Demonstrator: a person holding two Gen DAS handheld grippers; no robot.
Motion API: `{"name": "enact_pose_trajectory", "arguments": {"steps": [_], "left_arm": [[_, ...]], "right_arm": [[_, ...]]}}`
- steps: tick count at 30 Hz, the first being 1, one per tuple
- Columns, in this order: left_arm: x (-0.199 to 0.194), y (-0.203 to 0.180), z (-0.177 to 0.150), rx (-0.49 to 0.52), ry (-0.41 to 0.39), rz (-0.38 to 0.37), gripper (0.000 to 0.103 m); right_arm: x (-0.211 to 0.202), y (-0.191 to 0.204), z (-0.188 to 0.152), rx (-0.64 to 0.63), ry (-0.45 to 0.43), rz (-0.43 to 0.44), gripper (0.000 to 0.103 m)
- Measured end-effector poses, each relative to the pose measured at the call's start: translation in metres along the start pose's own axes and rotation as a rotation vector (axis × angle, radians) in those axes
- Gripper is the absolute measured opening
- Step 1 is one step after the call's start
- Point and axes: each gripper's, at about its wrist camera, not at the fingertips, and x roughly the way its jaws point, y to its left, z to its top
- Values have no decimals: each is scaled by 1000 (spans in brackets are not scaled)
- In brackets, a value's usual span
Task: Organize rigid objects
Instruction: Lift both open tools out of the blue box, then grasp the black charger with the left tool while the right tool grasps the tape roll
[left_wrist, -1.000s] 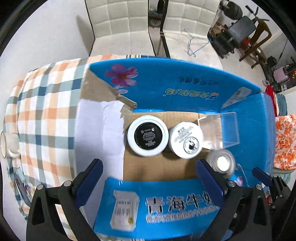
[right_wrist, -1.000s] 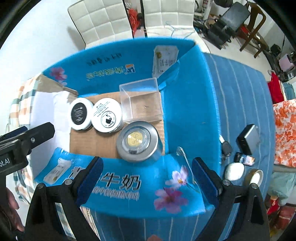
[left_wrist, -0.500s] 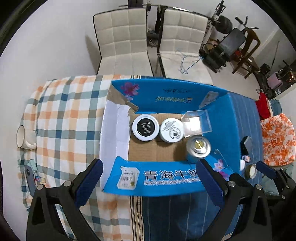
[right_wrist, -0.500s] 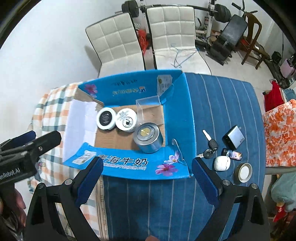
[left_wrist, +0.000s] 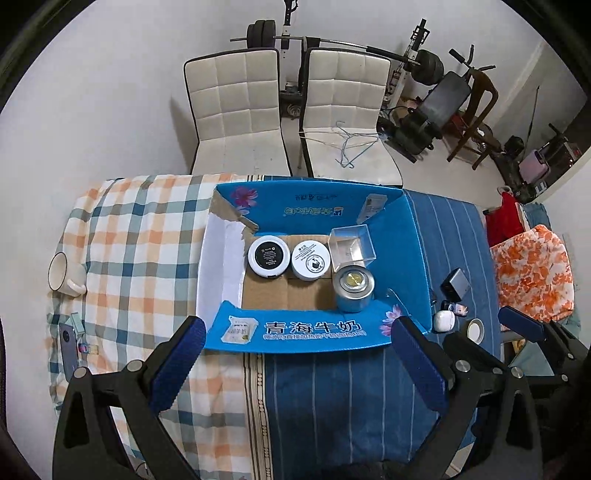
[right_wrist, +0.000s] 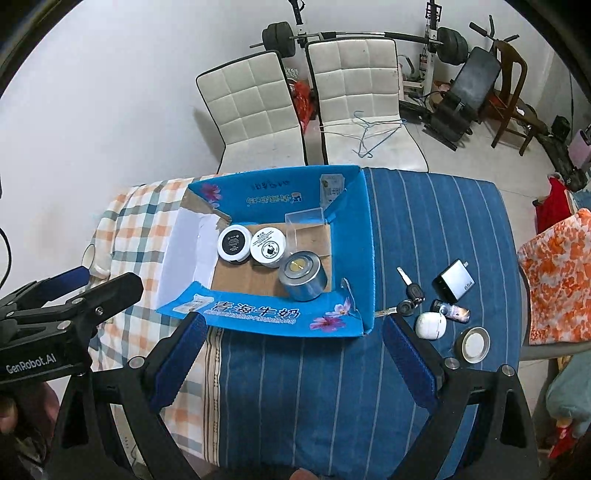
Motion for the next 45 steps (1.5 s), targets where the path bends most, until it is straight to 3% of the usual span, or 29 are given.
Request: {"name": "enact_pose_trajectory", "arguments": {"steps": [5, 13, 17, 22, 30, 32, 34, 39, 45], "left_arm": [[0, -19, -6, 2, 0, -8, 103], [36, -94, -12, 86, 46, -61, 103], [68, -152, -14, 167, 73, -85, 103], [105, -213, -15, 271, 50, -30, 103], [186, -292, -16, 470, 112, 57, 103], [205, -306, -16, 507, 143, 77, 103], [223, -317, -16, 529, 182, 79, 103], [256, -328, -13, 533, 254, 68, 103], [287, -352, -13, 549, 345, -12, 103]], "right_arm": [[-6, -40, -11, 55, -1, -19, 98], [5, -165, -40, 251, 48, -178, 98], [37, -236, -59, 356, 121, -260, 98], [96, -307, -79, 494, 200, -254, 98], [183, -343, -89, 606, 285, -170, 96], [202, -350, -93, 632, 327, -168, 78], [198, -351, -89, 606, 304, -213, 68], [190, -373, -92, 596, 317, -264, 68], [181, -407, -98, 638, 321, -302, 68]]}}
